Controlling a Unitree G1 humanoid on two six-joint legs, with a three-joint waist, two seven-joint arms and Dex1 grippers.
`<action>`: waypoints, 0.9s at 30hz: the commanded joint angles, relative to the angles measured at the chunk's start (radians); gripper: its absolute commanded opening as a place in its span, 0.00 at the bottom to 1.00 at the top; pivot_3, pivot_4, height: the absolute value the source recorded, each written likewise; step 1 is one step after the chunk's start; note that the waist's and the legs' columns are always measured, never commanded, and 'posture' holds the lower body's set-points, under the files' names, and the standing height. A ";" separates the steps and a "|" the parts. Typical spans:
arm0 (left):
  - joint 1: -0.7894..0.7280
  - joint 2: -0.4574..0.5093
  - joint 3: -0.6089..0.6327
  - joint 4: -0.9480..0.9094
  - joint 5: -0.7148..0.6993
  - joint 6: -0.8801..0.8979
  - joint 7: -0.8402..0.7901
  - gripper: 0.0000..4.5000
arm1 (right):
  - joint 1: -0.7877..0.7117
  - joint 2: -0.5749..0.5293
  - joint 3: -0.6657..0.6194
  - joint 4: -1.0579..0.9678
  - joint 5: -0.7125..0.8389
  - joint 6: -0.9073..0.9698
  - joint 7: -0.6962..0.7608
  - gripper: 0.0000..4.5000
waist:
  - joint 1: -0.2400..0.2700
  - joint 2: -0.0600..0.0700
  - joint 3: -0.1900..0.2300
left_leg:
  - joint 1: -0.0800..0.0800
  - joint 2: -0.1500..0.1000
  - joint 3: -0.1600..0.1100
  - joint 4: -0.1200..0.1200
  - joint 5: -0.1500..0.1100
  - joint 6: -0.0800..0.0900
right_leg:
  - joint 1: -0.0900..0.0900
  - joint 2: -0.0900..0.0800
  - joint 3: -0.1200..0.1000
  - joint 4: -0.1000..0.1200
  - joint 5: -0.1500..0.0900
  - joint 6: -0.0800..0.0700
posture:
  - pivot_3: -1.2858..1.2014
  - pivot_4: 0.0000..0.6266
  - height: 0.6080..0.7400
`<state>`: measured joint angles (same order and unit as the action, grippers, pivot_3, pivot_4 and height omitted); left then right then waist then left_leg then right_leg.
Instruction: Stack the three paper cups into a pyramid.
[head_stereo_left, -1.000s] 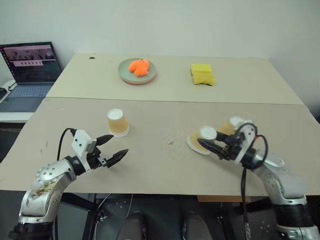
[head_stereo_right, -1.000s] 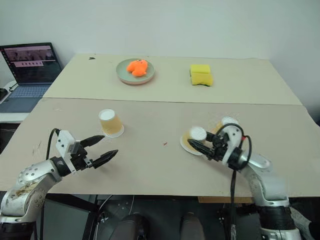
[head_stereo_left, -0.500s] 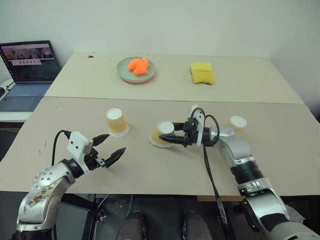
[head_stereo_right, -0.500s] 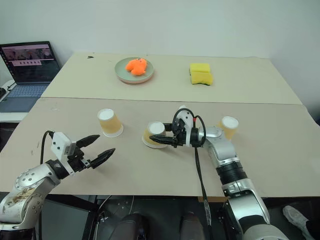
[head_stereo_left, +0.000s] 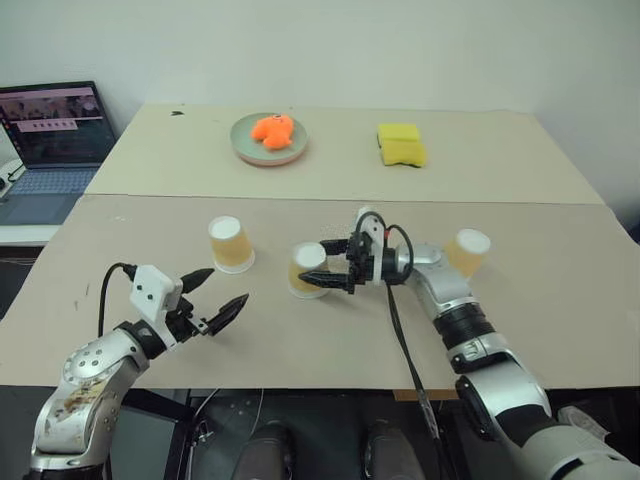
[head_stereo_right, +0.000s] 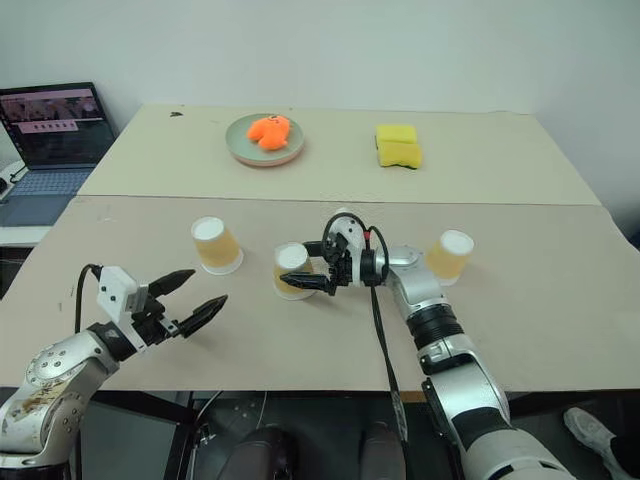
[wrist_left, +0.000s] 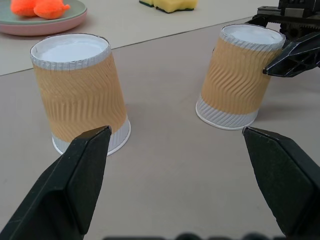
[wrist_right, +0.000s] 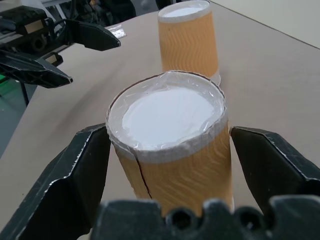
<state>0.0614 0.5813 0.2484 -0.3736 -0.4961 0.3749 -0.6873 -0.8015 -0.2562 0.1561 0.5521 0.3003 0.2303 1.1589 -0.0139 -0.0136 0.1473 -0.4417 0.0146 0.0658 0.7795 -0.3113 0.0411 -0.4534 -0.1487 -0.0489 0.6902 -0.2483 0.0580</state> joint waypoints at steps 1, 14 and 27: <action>-0.056 -0.001 -0.020 0.029 0.003 -0.025 -0.021 1.00 | 0.015 -0.051 -0.069 -0.119 0.058 0.093 -0.010 0.93 | 0.001 0.000 0.000 | -0.001 0.000 0.000 0.000 0.000 0.000 | -0.001 0.000 0.000 0.001 0.000 0.000 | 0.52 0.24 0.49; -0.249 -0.025 -0.118 0.209 0.019 -0.050 -0.114 1.00 | 0.287 -0.242 -0.362 -0.681 0.311 0.416 -0.217 0.93 | 0.002 -0.001 0.001 | -0.003 0.000 0.001 0.000 -0.002 0.004 | -0.003 0.000 0.000 0.001 0.000 0.000 | 0.52 0.24 0.49; -0.237 0.023 -0.174 0.026 -0.042 0.007 -0.225 1.00 | 0.695 -0.452 -0.850 -0.957 0.379 0.482 -0.470 0.93 | 0.023 -0.002 0.001 | -0.002 0.000 0.001 0.000 -0.004 0.008 | 0.000 0.000 0.000 -0.003 0.000 0.000 | 0.52 0.24 0.49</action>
<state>-0.1474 0.5983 0.0630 -0.2900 -0.5129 0.3780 -0.9084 -0.1365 -0.6956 -0.6655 -0.3677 0.6893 0.7320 0.7059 0.0088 -0.0153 0.1486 -0.4434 0.0153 0.0671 0.7795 -0.3157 0.0491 -0.4534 -0.1488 -0.0484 0.6878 -0.2478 0.0585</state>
